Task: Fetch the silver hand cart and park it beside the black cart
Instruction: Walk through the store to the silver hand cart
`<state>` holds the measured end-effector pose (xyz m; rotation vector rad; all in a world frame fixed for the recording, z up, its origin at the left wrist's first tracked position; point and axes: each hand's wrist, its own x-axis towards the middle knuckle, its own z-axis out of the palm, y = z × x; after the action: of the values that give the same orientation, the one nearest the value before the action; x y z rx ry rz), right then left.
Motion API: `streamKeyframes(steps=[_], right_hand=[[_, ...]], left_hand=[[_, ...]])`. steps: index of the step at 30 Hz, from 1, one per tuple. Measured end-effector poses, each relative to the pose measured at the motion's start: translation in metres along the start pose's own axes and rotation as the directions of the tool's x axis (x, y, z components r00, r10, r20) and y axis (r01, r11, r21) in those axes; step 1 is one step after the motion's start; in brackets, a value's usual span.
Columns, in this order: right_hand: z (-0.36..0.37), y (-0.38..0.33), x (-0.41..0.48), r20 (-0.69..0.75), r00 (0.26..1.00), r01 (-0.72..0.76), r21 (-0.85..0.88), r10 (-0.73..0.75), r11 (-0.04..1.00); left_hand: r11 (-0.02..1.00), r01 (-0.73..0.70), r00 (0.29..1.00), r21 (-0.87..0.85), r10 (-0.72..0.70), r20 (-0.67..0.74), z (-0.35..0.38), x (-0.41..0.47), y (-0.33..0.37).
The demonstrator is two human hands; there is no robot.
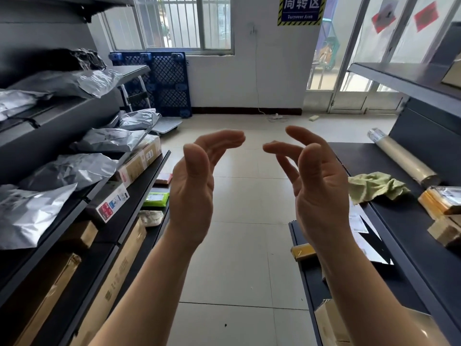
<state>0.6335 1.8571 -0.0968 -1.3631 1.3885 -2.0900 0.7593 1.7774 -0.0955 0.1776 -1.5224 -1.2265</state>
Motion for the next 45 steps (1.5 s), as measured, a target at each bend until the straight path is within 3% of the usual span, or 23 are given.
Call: streamKeyframes(steps=[11, 24, 45], right_hand=[[-0.03, 0.056, 0.099, 0.066, 0.998, -0.006, 0.031, 0.004, 1.0], [-0.092, 0.107, 0.175, 0.027, 0.999, -0.026, 0.039, 0.025, 0.999], [-0.04, 0.203, 0.33, 0.001, 1.0, -0.002, -0.013, 0.002, 1.0]], left_hand=[[0.999, -0.02, 0.998, 0.037, 0.022, -0.065, 0.035, 0.082, -0.066], [0.999, -0.028, 0.996, 0.018, 0.03, -0.088, 0.091, 0.145, -0.138], [0.998, -0.019, 0.995, -0.06, 0.013, -0.097, 0.03, 0.298, -0.25]])
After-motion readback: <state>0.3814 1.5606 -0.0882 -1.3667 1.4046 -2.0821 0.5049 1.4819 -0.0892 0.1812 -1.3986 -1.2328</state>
